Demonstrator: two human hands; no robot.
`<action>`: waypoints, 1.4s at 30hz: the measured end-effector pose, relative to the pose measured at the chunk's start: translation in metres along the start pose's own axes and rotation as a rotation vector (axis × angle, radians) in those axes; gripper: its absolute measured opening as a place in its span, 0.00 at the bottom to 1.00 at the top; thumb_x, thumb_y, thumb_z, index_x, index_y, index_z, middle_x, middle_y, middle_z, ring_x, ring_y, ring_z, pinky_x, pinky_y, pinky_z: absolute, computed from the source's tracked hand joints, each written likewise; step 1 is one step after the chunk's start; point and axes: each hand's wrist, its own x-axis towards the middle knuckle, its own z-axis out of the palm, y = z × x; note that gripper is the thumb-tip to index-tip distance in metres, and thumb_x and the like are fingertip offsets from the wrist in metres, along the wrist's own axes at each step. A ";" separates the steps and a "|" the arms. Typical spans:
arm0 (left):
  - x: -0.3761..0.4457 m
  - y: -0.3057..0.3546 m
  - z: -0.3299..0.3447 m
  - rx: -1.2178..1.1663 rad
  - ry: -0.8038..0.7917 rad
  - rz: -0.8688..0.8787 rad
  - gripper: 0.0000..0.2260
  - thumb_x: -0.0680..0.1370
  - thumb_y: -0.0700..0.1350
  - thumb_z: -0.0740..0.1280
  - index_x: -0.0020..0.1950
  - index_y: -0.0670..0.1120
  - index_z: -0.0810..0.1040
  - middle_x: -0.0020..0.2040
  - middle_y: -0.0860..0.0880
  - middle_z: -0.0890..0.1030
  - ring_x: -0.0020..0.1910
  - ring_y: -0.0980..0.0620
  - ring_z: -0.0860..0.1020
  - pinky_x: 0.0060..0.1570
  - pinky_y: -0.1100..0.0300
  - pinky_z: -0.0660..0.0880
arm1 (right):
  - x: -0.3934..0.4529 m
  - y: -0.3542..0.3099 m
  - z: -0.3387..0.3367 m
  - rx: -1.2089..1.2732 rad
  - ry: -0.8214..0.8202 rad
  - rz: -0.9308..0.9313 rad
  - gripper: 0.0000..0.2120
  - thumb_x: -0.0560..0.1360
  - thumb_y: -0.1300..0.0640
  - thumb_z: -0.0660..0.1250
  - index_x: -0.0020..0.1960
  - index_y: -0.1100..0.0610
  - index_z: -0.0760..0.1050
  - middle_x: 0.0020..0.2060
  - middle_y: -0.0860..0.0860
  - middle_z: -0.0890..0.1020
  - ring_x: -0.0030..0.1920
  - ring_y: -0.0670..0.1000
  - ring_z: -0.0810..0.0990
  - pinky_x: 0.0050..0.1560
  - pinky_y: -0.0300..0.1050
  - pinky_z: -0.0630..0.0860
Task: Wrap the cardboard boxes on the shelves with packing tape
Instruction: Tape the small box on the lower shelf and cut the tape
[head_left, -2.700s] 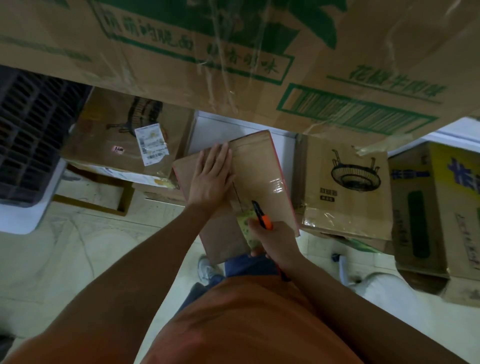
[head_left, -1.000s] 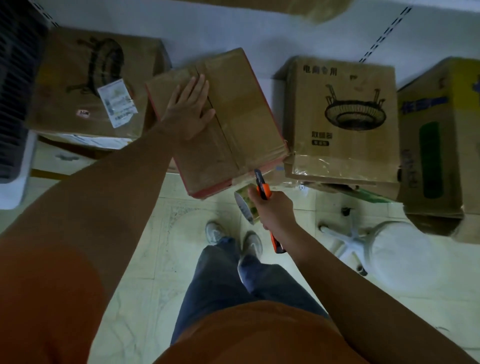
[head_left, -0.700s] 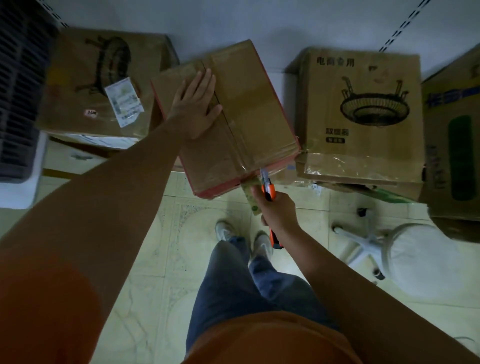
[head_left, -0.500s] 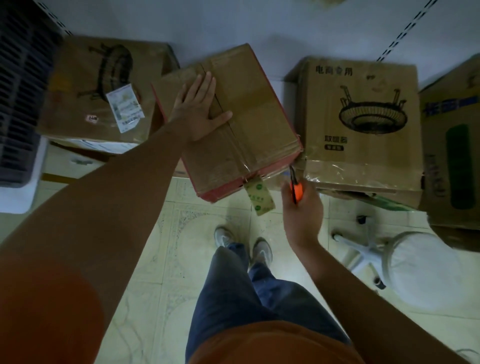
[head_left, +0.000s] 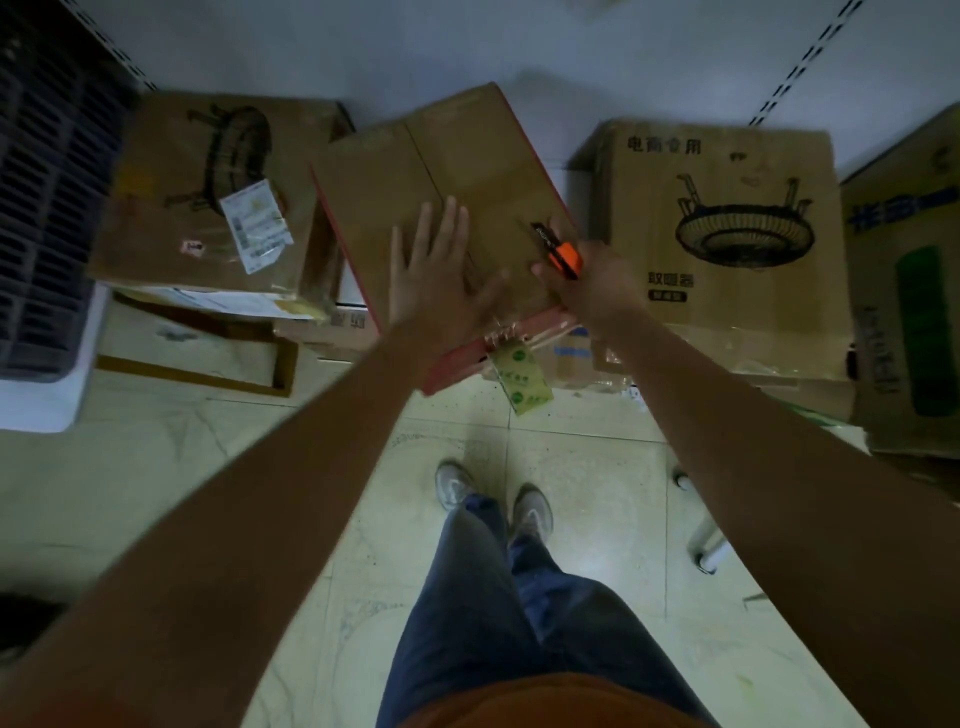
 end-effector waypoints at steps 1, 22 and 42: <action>-0.017 0.009 0.006 -0.006 -0.008 -0.008 0.44 0.75 0.75 0.41 0.82 0.47 0.45 0.82 0.50 0.45 0.81 0.47 0.43 0.77 0.41 0.43 | -0.001 -0.001 0.001 -0.001 -0.003 0.019 0.27 0.79 0.39 0.63 0.73 0.49 0.68 0.52 0.51 0.79 0.54 0.56 0.80 0.50 0.47 0.76; -0.072 0.015 0.002 -1.281 0.376 -0.849 0.29 0.73 0.56 0.73 0.67 0.43 0.69 0.60 0.47 0.77 0.60 0.48 0.76 0.65 0.50 0.73 | -0.032 -0.055 -0.008 -0.078 0.026 -0.125 0.17 0.82 0.54 0.61 0.68 0.60 0.67 0.53 0.56 0.76 0.42 0.48 0.77 0.37 0.37 0.69; -0.086 0.011 0.027 -1.503 -0.159 -0.659 0.18 0.74 0.51 0.74 0.62 0.55 0.76 0.60 0.47 0.81 0.56 0.49 0.81 0.56 0.55 0.77 | 0.013 -0.058 -0.004 -0.446 -0.069 -0.262 0.17 0.84 0.47 0.55 0.61 0.59 0.70 0.42 0.55 0.78 0.38 0.53 0.76 0.35 0.45 0.70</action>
